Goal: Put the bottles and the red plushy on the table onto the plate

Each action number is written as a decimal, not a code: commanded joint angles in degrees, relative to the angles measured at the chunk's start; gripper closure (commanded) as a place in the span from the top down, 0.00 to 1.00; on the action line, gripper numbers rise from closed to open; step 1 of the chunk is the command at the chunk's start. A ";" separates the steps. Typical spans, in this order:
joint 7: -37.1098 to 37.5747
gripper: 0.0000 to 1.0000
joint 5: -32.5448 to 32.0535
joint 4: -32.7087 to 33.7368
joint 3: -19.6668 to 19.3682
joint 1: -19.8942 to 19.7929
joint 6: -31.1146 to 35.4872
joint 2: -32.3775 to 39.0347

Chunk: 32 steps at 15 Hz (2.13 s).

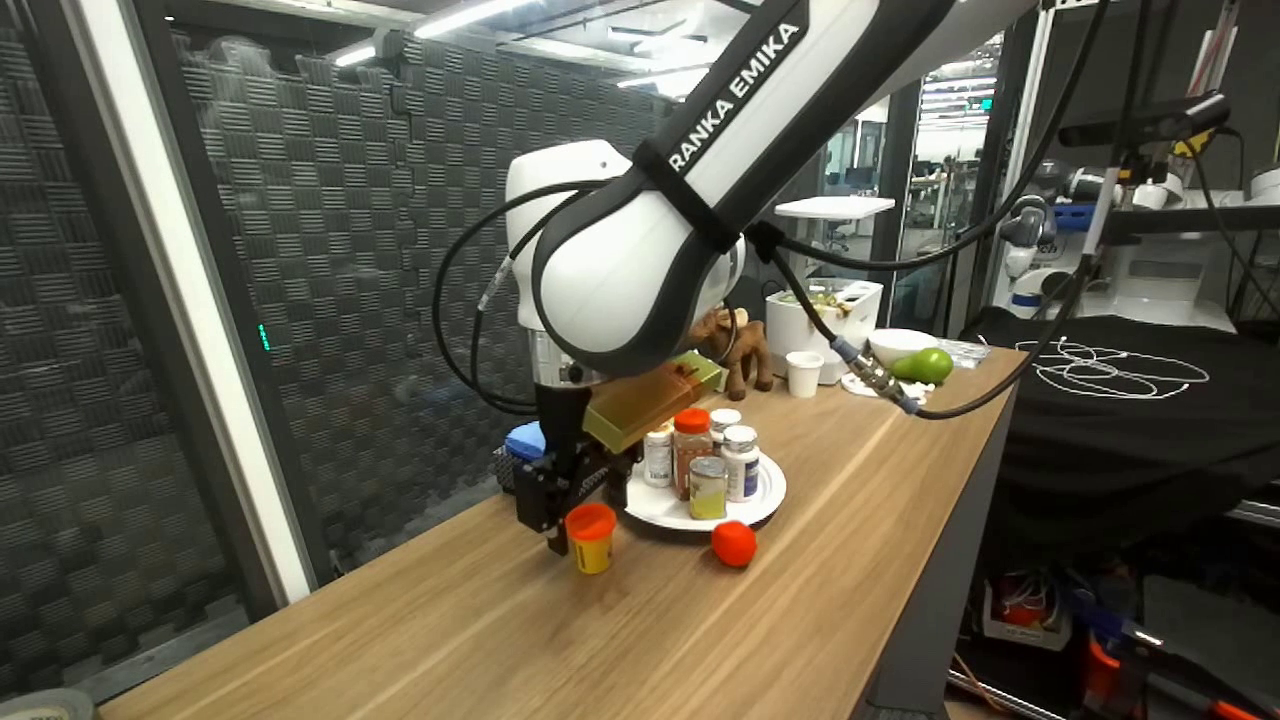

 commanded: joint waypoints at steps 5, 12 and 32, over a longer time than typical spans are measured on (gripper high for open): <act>-0.56 0.29 1.04 1.61 -0.21 -0.02 -1.48 0.47; 1.26 0.29 -0.45 1.80 -1.98 0.42 -1.20 -0.89; 17.44 0.29 -6.45 5.71 -8.91 1.42 -10.56 -0.27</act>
